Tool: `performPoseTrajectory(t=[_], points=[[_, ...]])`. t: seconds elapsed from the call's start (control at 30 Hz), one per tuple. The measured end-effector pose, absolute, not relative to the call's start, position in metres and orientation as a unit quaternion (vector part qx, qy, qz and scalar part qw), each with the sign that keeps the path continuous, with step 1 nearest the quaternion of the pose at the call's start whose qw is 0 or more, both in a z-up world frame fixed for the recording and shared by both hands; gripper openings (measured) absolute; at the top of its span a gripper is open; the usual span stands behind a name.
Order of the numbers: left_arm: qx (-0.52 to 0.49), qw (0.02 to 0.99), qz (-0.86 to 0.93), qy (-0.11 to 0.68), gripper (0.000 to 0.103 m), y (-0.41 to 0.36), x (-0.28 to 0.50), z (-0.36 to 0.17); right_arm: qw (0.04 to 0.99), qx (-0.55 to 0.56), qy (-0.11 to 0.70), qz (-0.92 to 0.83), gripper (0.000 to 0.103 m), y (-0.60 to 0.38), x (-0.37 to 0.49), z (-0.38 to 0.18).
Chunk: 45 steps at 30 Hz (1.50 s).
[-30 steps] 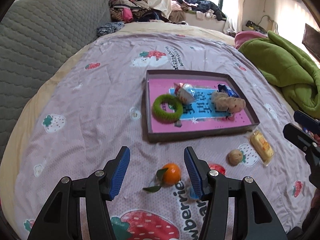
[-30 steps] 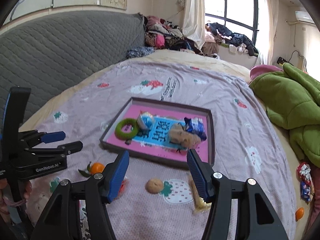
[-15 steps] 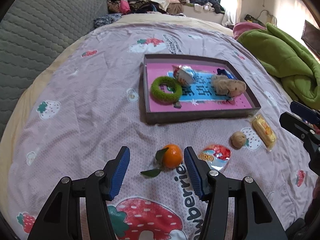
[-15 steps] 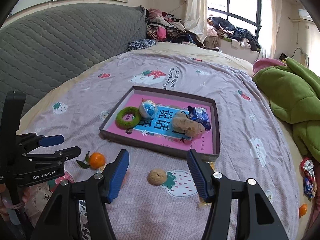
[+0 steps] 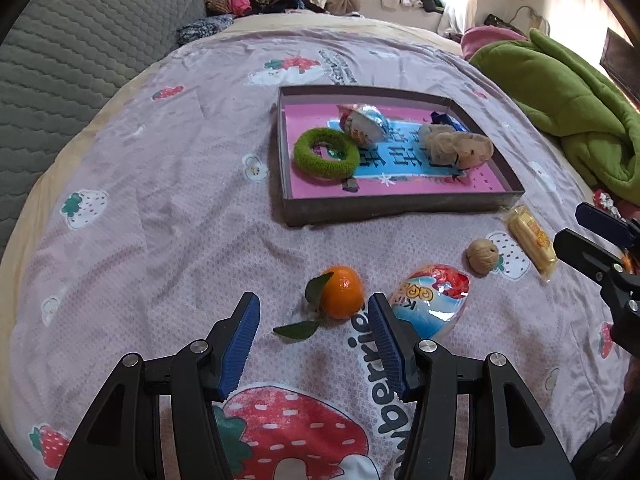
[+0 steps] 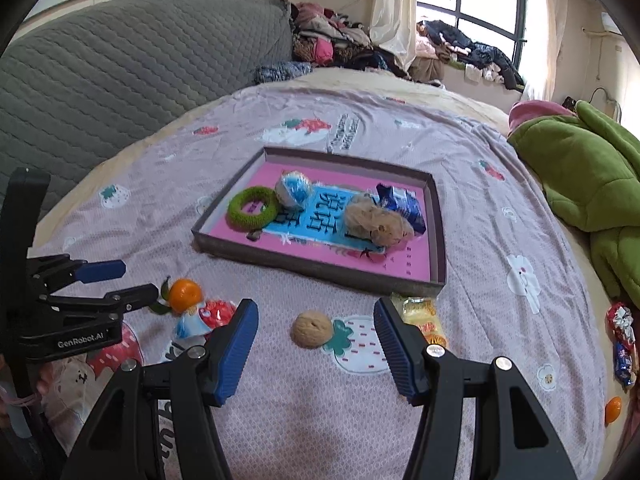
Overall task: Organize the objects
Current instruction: 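Withdraw both grippers and reach toward the mandarin orange and the walnut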
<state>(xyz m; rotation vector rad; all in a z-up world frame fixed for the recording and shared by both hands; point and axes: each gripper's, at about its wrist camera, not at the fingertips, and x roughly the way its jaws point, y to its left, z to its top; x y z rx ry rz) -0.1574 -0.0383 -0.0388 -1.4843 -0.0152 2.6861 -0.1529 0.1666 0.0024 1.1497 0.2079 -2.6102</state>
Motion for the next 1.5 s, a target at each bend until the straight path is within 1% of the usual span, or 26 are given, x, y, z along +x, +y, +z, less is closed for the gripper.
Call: performPoseTrajectory(t=[0.27, 0.6, 0.83, 1.5], points=[[-0.490, 0.044, 0.871, -0.004, 0.058, -0.036, -0.157, -0.043, 0.145, 0.408, 0.076, -0.898, 0.060, 0.165, -0.156, -0.008], [-0.491, 0.044, 0.870, -0.009, 0.058, -0.039, -0.165, -0.054, 0.138, 0.432, 0.076, -0.888, 0.060, 0.168, -0.164, -0.034], [-0.498, 0.048, 0.865, -0.021, 0.058, -0.039, -0.173, -0.062, 0.140, 0.434, 0.076, -0.887, 0.060, 0.164, -0.166, -0.042], [-0.515, 0.042, 0.856, -0.021, 0.058, -0.031, -0.188, -0.081, 0.128, 0.442, 0.091, -0.883, 0.060, 0.158, -0.184, -0.071]])
